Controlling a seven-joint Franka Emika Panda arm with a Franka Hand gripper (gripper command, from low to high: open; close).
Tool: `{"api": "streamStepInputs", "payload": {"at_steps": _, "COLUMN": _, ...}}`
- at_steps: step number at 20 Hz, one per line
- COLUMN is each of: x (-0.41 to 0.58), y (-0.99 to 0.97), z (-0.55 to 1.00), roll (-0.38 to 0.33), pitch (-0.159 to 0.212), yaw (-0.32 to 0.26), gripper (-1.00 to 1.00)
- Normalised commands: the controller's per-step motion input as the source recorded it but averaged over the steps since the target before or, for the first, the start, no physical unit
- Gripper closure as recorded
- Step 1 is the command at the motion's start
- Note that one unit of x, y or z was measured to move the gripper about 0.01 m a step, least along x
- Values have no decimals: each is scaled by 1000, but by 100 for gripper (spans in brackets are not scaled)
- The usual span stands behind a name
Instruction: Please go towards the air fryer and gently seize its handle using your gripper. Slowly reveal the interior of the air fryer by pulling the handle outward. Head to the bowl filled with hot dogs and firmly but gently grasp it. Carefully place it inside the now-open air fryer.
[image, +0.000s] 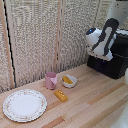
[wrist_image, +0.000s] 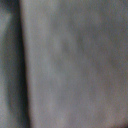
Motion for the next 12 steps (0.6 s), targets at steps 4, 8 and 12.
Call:
{"api": "streamStepInputs", "payload": {"at_steps": 4, "x": -151, "y": 562, "z": 504, "roll": 196, "pitch": 67, "yaw": 1, "gripper": 100}}
{"api": "streamStepInputs", "payload": {"at_steps": 8, "x": -298, "y": 613, "z": 626, "roll": 171, "pitch": 0, "yaw": -17, "gripper": 100}}
{"api": "streamStepInputs", "payload": {"at_steps": 12, "x": -182, "y": 609, "z": 756, "roll": 110, "pitch": -23, "yaw": -56, "gripper": 100}}
